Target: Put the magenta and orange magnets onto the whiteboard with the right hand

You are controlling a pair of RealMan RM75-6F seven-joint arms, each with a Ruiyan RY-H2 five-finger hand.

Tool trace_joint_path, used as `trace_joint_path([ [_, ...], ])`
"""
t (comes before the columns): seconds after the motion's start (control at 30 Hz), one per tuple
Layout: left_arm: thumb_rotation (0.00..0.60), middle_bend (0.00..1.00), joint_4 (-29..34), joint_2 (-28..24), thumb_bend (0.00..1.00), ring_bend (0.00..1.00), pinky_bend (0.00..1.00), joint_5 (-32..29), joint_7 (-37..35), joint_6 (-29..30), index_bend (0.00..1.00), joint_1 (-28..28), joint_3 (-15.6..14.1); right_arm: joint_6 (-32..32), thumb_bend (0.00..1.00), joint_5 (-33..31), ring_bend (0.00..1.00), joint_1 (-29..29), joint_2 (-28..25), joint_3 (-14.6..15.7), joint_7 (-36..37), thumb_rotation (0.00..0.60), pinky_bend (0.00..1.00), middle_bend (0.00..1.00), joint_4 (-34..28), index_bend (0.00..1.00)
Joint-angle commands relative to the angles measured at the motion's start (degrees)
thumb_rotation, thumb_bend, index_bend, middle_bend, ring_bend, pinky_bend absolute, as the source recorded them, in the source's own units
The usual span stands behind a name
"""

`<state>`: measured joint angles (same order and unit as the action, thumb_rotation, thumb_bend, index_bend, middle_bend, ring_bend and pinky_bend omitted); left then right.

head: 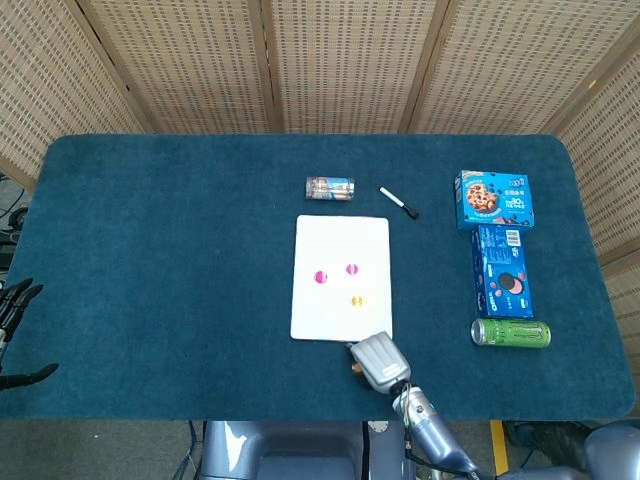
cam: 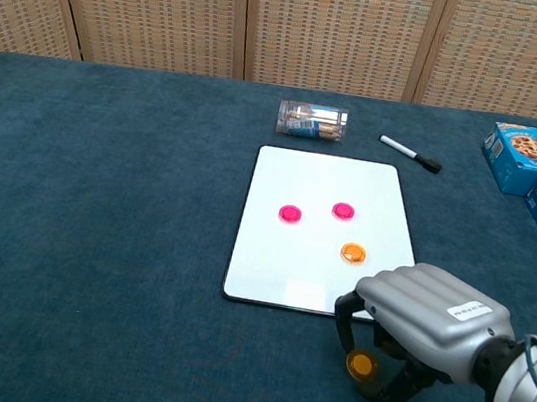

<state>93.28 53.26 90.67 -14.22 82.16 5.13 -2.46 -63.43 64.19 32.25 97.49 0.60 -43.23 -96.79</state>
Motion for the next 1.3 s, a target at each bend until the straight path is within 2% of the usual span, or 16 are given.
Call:
trace_joint_path([
  [0.03, 0.600, 0.00, 0.01, -0.01, 0.00, 0.00, 0.00, 0.01, 0.01, -0.03, 0.00, 0.03, 0.01, 0.04, 0.35, -0.23, 1.00, 0.33, -0.24, -0.68, -0.10, 0.600, 1.00, 1.00, -0.47, 0.53],
  [0.17, 0.600, 0.00, 0.05, 0.03, 0.00, 0.00, 0.00, 0.00, 0.17, -0.08, 0.00, 0.03, -0.01, 0.13, 0.36, -0.89, 1.00, 1.23, -0.26, -2.25, -0.95, 0.600, 1.00, 1.00, -1.24, 0.53],
  [0.33, 0.600, 0.00, 0.08, 0.14, 0.00, 0.00, 0.00, -0.17, 0.37, -0.14, 0.00, 0.06, 0.06, 0.77, 0.36, -3.07, 1.00, 3.61, 1.33, -6.54, -1.88, 0.600, 1.00, 1.00, -0.42, 0.53],
  [0.43, 0.600, 0.00, 0.08, 0.21, 0.00, 0.00, 0.00, -0.28, 0.48, -0.45, 0.00, 0.18, 0.07, 1.53, 0.36, -6.11, 1.00, 6.04, 2.94, -10.11, -3.69, 0.600, 1.00, 1.00, 1.14, 0.53],
  [0.57, 0.600, 0.00, 0.08, 0.10, 0.00, 0.00, 0.00, -0.84, 0.13, -0.81, 0.00, 0.34, 0.27, 3.11, 0.36, -13.35, 1.00, 10.10, 4.96, -14.62, -8.09, 0.600, 1.00, 1.00, 3.61, 0.53],
  [0.73, 0.600, 0.00, -0.10, -0.17, 0.00, 0.00, 0.00, -1.37, -0.69, -1.45, 0.00, 0.63, 0.45, 2.80, 0.36, -20.63, 1.00, 14.46, 7.18, -17.99, -12.48, 0.600, 1.00, 1.00, 7.17, 0.53],
  [0.87, 0.600, 0.00, -0.18, -0.34, 0.00, 0.00, 0.00, -1.38, -1.23, -1.62, 0.00, 0.71, 0.45, 2.31, 0.36, -23.87, 1.00, 15.65, 8.39, -19.07, -12.48, 0.600, 1.00, 1.00, 8.95, 0.53],
  [1.3, 0.600, 0.00, -0.32, -0.53, 0.00, 0.00, 0.00, -1.32, -1.82, -2.01, 0.00, 0.91, 0.37, 0.97, 0.36, -27.55, 1.00, 18.67, 12.06, -17.40, -13.01, 0.600, 1.00, 1.00, 14.20, 0.53],
])
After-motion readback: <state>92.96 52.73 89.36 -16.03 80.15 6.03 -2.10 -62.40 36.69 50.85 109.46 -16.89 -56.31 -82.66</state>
